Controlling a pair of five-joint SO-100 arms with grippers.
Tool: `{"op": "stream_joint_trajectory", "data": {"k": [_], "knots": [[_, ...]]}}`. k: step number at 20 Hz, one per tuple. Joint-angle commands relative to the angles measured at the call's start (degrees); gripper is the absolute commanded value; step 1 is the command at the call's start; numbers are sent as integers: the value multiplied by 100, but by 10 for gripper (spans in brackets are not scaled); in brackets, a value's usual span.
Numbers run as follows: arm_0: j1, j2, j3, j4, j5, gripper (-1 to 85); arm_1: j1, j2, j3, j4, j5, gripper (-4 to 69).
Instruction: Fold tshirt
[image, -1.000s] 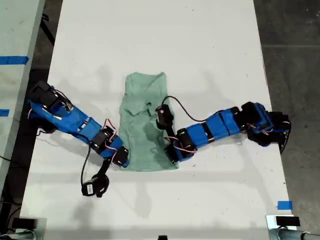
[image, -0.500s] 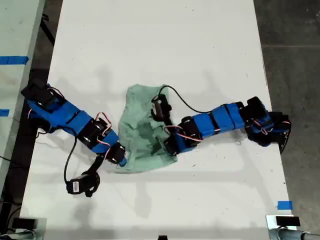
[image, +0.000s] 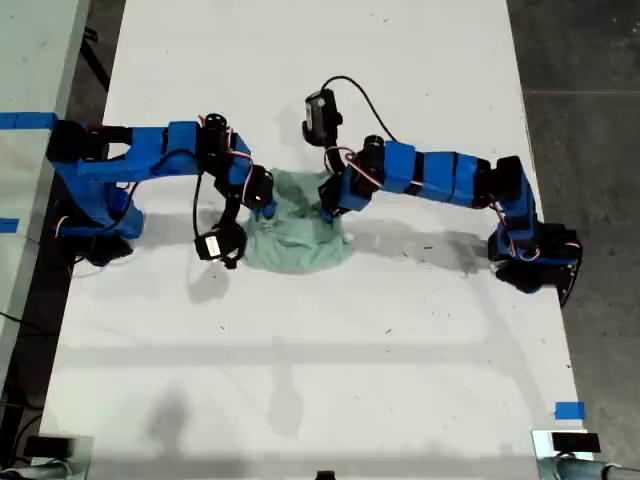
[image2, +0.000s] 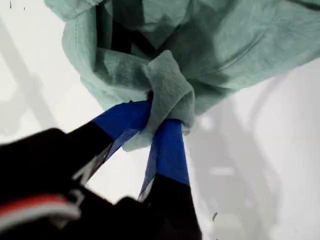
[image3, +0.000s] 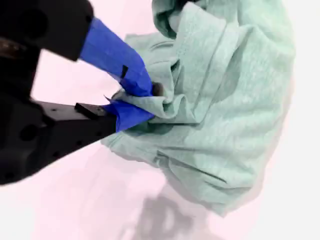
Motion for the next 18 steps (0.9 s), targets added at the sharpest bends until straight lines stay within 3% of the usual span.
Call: {"op": "stream_joint_trajectory", "data": {"k": [1,5,7,8,9,11,14,18], "knots": [[-633,396,290,-281,404,1,369,413,-62,-229,-237,-5],[-1011,334,369,-343,650,25,598,334,-62,-193,-264,17],[-1582,633,360,62,791,327,1107,501,-79,308,-211,204],[-2074,949,457,193,896,355,1485,703,-79,615,-299,300],[-2610,1345,589,264,1028,366,1872,940,-79,835,-598,510],[-3612,2285,773,290,1468,364,2654,1521,-79,1389,-1011,492],[-4711,3437,1002,229,1969,356,3560,2883,1072,1521,-1406,459],[-4315,4377,2285,-316,1951,322,3823,4816,3384,1292,-1362,390]]}}
